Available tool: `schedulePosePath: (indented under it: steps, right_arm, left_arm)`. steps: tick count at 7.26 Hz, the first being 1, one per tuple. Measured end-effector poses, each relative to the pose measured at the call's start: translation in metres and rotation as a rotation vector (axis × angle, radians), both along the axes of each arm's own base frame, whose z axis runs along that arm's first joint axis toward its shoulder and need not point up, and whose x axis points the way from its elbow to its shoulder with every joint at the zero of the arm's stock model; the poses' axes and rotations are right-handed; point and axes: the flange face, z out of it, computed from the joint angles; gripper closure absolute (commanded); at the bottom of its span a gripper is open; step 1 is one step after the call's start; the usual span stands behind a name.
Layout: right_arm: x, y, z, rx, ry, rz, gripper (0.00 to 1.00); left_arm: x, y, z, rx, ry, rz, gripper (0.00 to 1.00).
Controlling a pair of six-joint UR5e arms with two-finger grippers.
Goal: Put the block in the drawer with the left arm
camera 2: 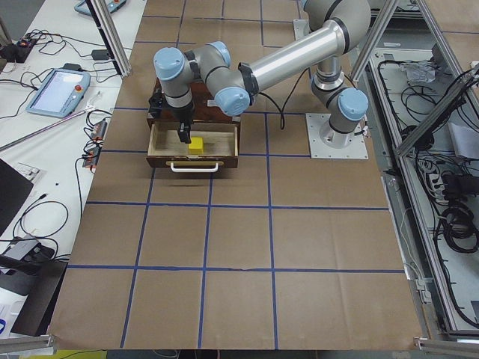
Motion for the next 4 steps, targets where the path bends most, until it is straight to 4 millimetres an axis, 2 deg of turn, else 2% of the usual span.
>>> schedulePosePath:
  steps: [1, 2, 4]
  right_arm:
    - [0.000, 0.000, 0.000, 0.000, 0.000, 0.000, 0.00]
    - [0.000, 0.000, 0.000, 0.000, 0.000, 0.000, 0.00]
    - [0.000, 0.000, 0.000, 0.000, 0.000, 0.000, 0.00]
  left_arm:
    - [-0.031, 0.007, 0.021, -0.018, -0.021, -0.013, 0.01]
    - [-0.073, 0.014, 0.035, -0.017, -0.052, -0.014, 0.01]
    - [-0.157, 0.038, 0.050, 0.033, -0.076, 0.004, 0.01]
